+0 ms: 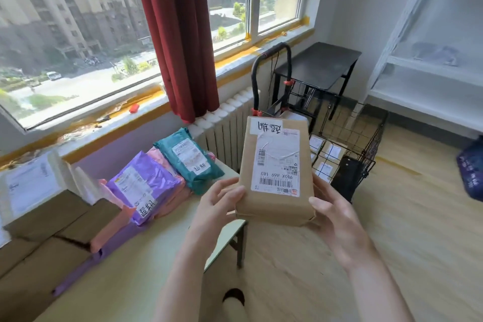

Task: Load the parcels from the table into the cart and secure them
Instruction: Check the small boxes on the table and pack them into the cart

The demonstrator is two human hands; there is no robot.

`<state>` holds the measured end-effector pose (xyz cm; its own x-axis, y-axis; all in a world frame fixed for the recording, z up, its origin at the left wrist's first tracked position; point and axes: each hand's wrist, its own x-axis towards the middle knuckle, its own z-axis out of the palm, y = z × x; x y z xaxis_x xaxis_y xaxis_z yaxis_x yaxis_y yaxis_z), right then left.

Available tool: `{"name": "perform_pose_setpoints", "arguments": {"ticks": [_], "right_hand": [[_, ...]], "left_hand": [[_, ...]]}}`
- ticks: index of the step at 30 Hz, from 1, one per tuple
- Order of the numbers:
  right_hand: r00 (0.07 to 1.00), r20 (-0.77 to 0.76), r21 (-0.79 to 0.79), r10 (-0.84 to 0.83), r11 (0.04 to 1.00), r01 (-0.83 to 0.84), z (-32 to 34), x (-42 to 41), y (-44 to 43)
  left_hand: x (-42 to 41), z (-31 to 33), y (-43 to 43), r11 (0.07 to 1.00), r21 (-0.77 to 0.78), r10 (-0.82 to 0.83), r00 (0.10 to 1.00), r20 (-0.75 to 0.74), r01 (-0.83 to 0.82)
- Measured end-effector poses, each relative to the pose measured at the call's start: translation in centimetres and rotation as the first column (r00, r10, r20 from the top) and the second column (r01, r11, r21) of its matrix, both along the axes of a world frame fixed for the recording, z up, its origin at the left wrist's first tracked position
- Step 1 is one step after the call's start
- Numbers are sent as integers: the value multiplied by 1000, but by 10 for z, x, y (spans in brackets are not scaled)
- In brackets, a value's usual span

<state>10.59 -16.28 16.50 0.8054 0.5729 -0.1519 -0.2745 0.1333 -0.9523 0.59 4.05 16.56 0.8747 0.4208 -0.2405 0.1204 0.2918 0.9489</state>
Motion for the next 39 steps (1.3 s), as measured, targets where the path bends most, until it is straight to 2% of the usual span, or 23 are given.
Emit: {"name": "perform_pose_setpoints", "arguments": {"ticks": [10,16,24,31,39], "right_hand": [[992,35,-79,-125,989,127,-12,95,32],[969,-15,-65,-247,967,245,-22,147,40],[893,-89,-132,-442,894,429,-46,207,24],[878,-79,-195,-473,871,451,-53,295,-8],[910,-152,-197,-386,914,354,-52,419,-61]], "left_hand": [[136,-16,39,988,-16,-155,977,-145,155],[215,-25,53,960,-16,-277,946,-165,279],[303,-48,31,923,-122,-383,909,-166,366],[394,-67,-7,923,-135,-380,910,-165,361],[498,-74,-59,948,-133,-310,934,-178,289]]}}
